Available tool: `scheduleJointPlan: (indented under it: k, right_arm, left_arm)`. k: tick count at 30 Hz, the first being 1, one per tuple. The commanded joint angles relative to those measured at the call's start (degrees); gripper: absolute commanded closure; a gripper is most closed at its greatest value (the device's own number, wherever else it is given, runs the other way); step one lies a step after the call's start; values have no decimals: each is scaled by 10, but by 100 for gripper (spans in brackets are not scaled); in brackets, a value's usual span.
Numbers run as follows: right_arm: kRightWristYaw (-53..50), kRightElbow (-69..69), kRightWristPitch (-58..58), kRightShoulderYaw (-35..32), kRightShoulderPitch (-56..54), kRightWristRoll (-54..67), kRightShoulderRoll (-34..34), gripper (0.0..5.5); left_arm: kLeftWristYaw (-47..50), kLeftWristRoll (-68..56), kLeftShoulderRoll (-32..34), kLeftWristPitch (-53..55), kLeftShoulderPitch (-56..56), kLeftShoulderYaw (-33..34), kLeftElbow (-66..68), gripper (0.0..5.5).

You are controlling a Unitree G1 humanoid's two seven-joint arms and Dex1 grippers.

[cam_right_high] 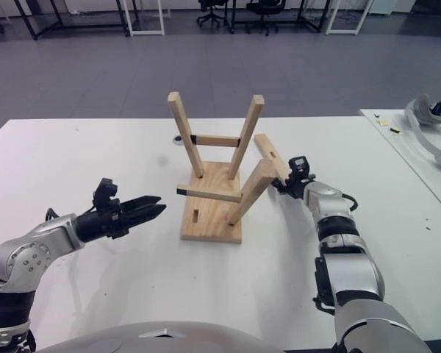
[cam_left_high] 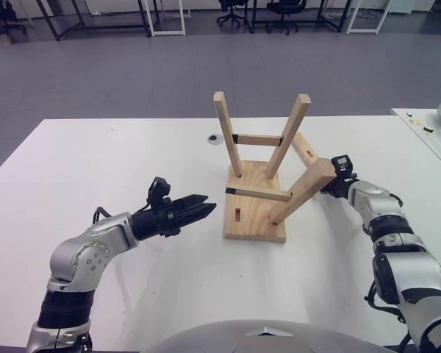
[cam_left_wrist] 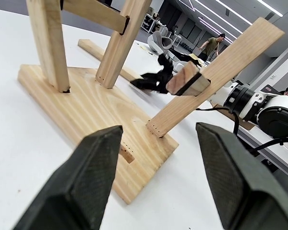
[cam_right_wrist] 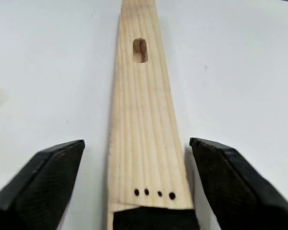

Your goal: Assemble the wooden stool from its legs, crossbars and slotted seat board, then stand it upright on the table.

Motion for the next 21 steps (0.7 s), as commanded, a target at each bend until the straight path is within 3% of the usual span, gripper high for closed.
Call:
scheduleJointPlan:
  k: [1,9,13,17,21]
  right_arm:
    - [-31,49,21,-12,-4,-17,6,191]
    - [3,42,-20,-1,-1,-52,-10,333]
    - [-5,8,-46,-48,-7,-19,-11,342]
    - [-37,-112,-42,-178,-66,91,-41,342]
    - [-8,-346,74,-212,-148,218,-50,343]
  left_arm:
    - [6,10,5,0,-9,-3,3,269]
    - [56,72,-3,-29,-19,-7,38,269]
    - [64,110,21,-57,-50,20,95,269]
    - [72,104,88,-68,-192,114,194,269]
    - [92,15,112,-28,-440,195,279,269]
